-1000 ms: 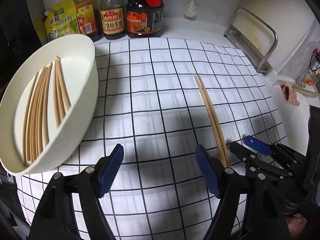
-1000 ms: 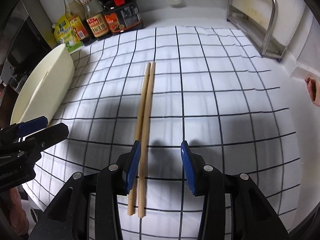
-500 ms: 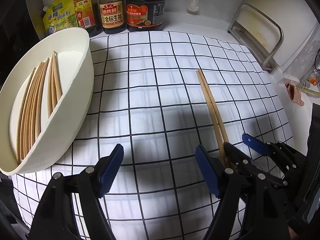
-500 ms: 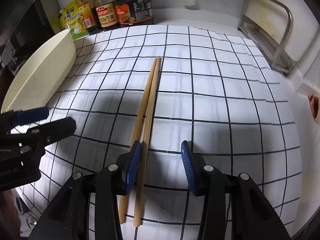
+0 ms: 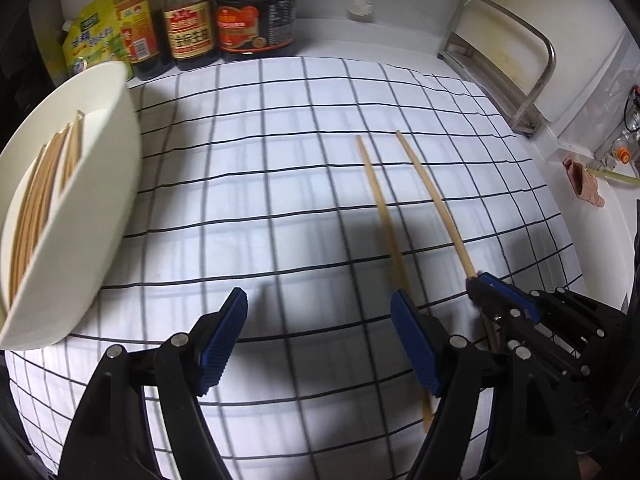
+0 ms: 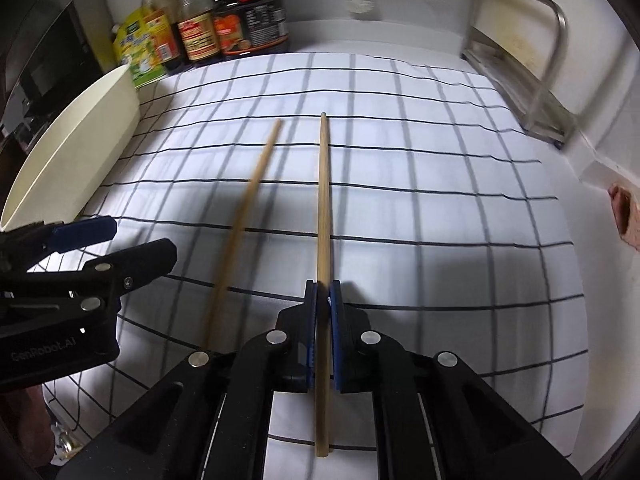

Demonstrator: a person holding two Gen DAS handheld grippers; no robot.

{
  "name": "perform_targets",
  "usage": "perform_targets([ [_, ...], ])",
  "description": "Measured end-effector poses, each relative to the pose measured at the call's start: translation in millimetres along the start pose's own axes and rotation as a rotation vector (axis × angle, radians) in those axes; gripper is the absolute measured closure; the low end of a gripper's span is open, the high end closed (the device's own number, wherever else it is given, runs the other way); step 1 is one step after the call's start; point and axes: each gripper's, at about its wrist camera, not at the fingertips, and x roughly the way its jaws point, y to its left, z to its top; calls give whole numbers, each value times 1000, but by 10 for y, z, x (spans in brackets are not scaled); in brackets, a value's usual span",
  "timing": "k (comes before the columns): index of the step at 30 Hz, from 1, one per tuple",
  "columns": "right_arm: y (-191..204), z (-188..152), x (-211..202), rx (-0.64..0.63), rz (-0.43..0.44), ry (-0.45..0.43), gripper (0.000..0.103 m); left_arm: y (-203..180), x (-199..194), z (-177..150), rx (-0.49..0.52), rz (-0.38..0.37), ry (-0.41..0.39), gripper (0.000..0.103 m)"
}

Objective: Organize utensils
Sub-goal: 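Close the right tool on one chopstick while the left tool grasps the other, then carry both chopsticks into the white bowl and open both tools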

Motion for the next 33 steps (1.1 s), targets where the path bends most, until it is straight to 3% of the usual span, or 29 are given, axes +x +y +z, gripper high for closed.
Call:
perform_targets([
  [13, -338, -58, -68, 58, 5, -7, 96, -333, 209, -18, 55, 27, 10, 30],
  [14, -333, -56, -69, 58, 3, -9, 93, -337, 217, -18, 55, 32, 9, 30],
  [16, -330, -52, -74, 51, -7, -16, 76, -349, 229, -21, 58, 46, 5, 30],
  [17, -333, -52, -77, 49, -9, -19, 74, -353, 233, -24, 60, 54, 5, 29],
  [25, -271, -60, -31, 1, -43, -46, 72, -378, 255, -20, 53, 86, -9, 26],
  [28, -276, -54, -26, -3, -43, -50, 72, -387, 238, -27, 58, 82, -18, 34],
  [30, -289, -49, -27, -2, -47, -50, 75, -407, 218, -33, 68, 75, -26, 48],
  [31, -296, -47, -28, 0, -48, -50, 81, -424, 209, -38, 72, 72, -29, 52],
  [33, -326, -38, -29, 12, -44, -45, 95, -453, 191, -48, 82, 64, -33, 77],
])
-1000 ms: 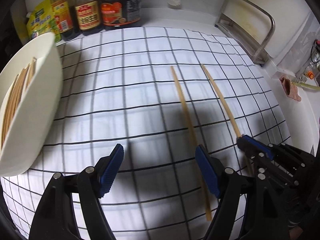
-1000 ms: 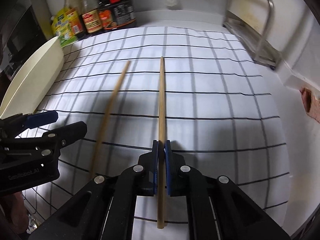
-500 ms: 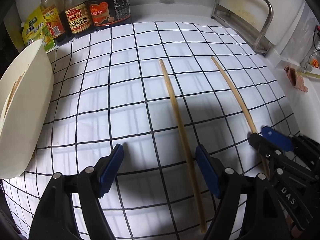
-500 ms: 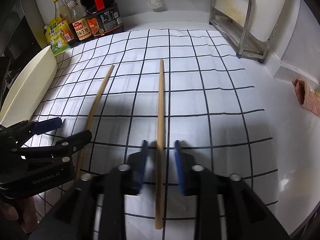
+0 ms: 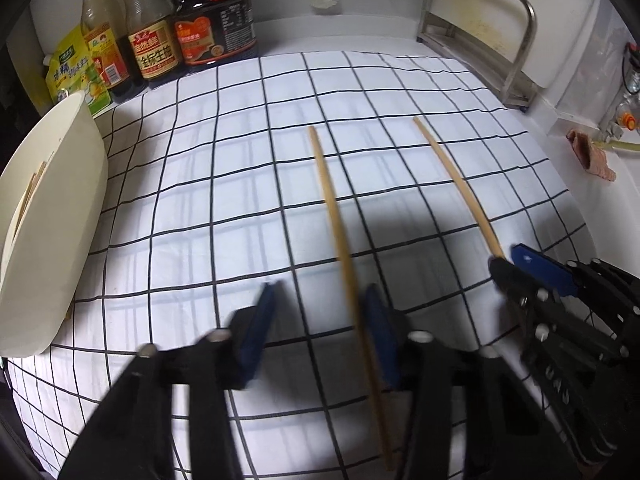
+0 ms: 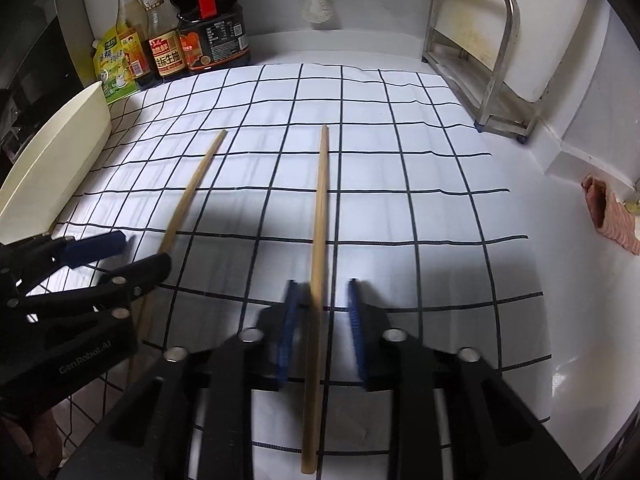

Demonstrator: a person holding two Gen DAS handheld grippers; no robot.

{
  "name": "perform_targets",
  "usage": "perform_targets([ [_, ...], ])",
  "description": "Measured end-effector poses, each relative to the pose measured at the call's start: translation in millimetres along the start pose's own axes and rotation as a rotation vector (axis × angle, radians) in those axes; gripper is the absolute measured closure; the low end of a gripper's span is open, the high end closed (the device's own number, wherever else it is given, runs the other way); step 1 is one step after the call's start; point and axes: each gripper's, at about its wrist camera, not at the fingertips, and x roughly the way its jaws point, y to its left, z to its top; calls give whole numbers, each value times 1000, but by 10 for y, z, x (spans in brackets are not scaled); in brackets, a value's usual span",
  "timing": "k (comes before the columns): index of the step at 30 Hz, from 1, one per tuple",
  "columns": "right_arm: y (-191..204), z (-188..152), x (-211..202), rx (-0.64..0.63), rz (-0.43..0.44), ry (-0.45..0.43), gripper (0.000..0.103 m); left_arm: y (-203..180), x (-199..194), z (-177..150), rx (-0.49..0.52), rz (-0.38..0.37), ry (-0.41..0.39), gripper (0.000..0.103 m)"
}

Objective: Organize utensils
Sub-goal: 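Carry both chopsticks into the white bowl and open both tools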

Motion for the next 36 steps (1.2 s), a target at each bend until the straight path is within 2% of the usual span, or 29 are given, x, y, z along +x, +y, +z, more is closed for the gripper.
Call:
perform_targets([
  [2, -47, 14, 3, 29, 23, 7, 96, -18, -4, 12, 12, -4, 4, 95],
  [9, -20, 37, -55, 73, 59, 21, 97, 95, -67, 47, -7, -52, 14, 96],
  [15, 157, 222, -290, 70, 98, -17, 97, 330, -387, 208, -40, -83, -46, 96],
  [18, 333, 400, -434, 57, 128, -52, 97, 551, -652, 309, -63, -76, -102, 96],
  [22, 735, 701, -577, 2, 190, -93, 97, 982, -965, 399, -111, -28, -171, 96],
  [27, 1359, 1065, -614, -91, 266, -130, 97, 1674, -1189, 448, -194, 54, -208, 96],
  [33, 2121, 1398, -451, -183, 361, -117, 97, 2340, -1227, 402, -277, 127, -209, 96],
  [36, 2486, 1509, -273, -225, 391, -83, 97, 2683, -1194, 371, -313, 152, -198, 96],
])
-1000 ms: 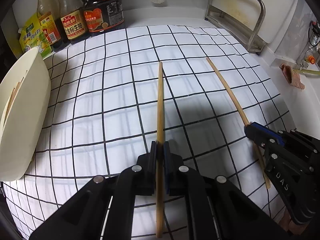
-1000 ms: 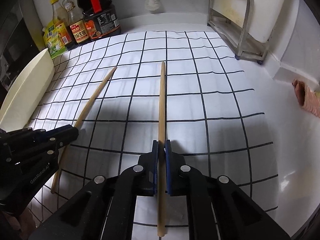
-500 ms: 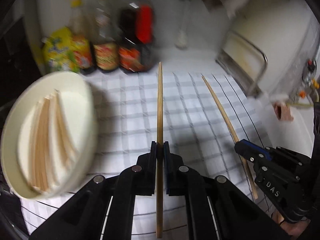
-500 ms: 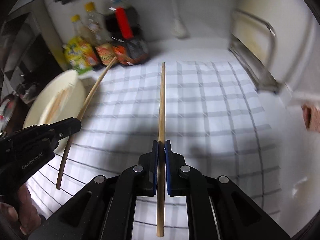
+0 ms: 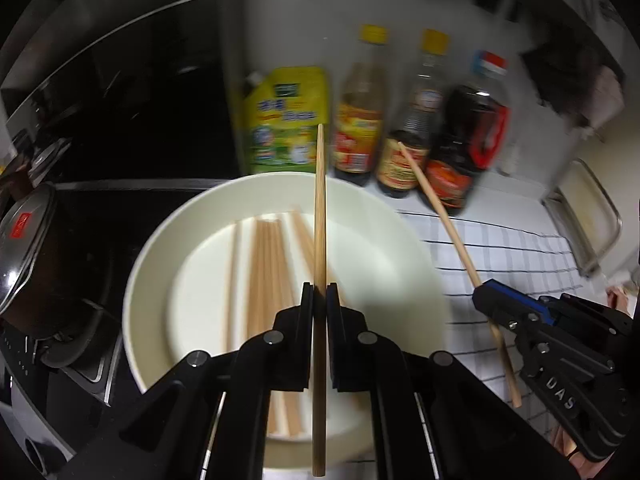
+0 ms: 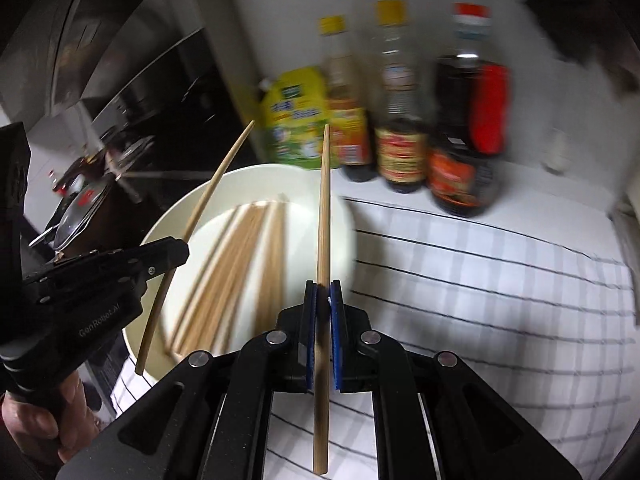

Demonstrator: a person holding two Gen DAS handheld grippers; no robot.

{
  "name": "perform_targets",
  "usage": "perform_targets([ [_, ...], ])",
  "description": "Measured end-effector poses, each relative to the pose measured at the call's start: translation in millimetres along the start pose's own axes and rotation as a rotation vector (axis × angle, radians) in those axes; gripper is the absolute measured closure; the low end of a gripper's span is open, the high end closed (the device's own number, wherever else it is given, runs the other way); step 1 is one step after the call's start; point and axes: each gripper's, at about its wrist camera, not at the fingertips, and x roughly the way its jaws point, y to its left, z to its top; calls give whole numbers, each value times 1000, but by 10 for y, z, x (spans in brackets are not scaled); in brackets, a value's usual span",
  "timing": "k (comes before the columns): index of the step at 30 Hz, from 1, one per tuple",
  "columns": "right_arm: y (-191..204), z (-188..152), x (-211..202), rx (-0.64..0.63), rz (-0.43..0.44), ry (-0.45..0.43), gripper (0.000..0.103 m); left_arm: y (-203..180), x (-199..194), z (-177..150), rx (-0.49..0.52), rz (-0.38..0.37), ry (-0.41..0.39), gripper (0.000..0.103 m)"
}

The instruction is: Organize utensils

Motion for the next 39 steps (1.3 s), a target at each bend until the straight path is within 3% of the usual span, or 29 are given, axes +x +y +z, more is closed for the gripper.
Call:
perform_targets([
  [5, 295, 117, 369, -16, 47, 60, 97, 321, 198, 18, -30, 22, 40, 96],
  [11, 427, 138, 728, -11, 43, 139, 97, 515, 469, -54, -62, 28, 110, 96],
  [21, 448, 116, 825, -12, 9, 172, 96, 621, 638, -139, -85, 21, 188, 94],
  [23, 434, 132, 778, -4, 11, 162, 96, 641, 609, -134, -92, 15, 182, 84],
  [27, 421, 152, 645, -6, -10, 130, 87, 698, 491, -108, -117, 34, 156, 35],
  [39, 453, 30, 169, -12, -6, 81, 70, 687, 94, -139, -132, 79, 106, 19],
])
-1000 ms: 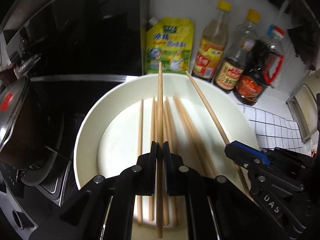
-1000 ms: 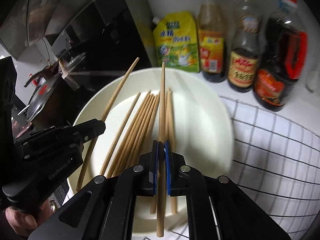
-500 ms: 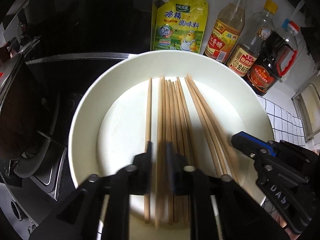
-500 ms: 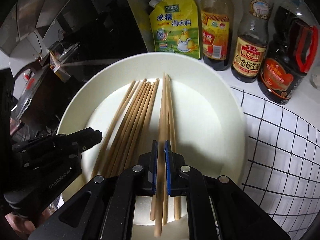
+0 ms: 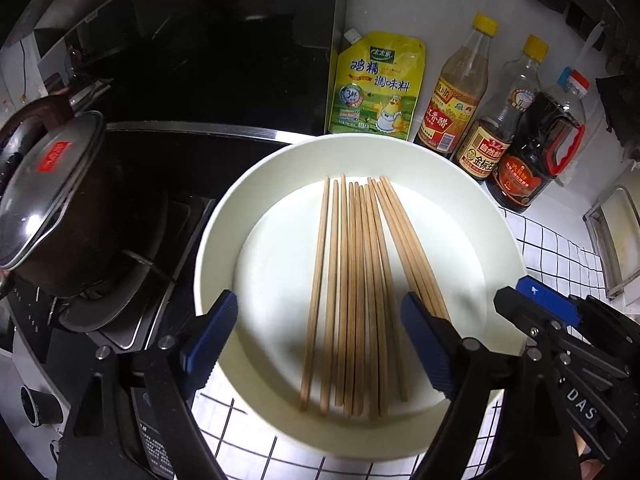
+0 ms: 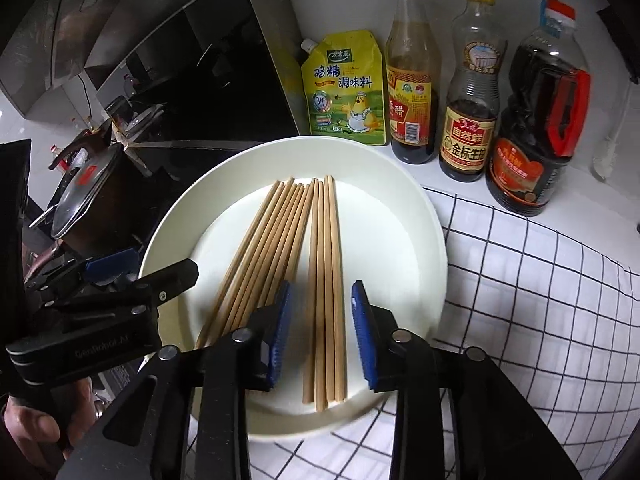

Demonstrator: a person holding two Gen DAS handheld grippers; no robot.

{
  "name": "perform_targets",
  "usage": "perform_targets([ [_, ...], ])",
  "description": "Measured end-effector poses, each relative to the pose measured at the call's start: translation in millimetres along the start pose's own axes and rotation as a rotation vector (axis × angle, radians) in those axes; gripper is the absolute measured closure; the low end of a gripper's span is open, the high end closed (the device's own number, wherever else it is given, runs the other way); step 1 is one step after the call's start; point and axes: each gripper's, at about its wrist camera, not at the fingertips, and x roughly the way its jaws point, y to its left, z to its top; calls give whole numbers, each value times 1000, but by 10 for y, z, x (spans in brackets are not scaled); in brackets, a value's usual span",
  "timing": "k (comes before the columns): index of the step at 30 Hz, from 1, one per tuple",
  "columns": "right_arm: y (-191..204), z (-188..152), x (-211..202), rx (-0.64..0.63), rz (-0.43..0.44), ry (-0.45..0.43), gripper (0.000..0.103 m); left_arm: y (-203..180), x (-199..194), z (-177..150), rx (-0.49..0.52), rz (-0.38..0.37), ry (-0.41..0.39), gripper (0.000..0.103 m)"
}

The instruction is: Organize utensils

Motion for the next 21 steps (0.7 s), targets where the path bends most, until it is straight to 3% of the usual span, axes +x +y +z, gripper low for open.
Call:
perform_targets([
  [13, -9, -150, -378, 3, -18, -46, 56, -91, -421, -127, 0, 29, -59, 15],
  [21, -9, -205, -469, 10, -23, -41, 55, -136, -594, -200, -6, 42, -87, 15],
])
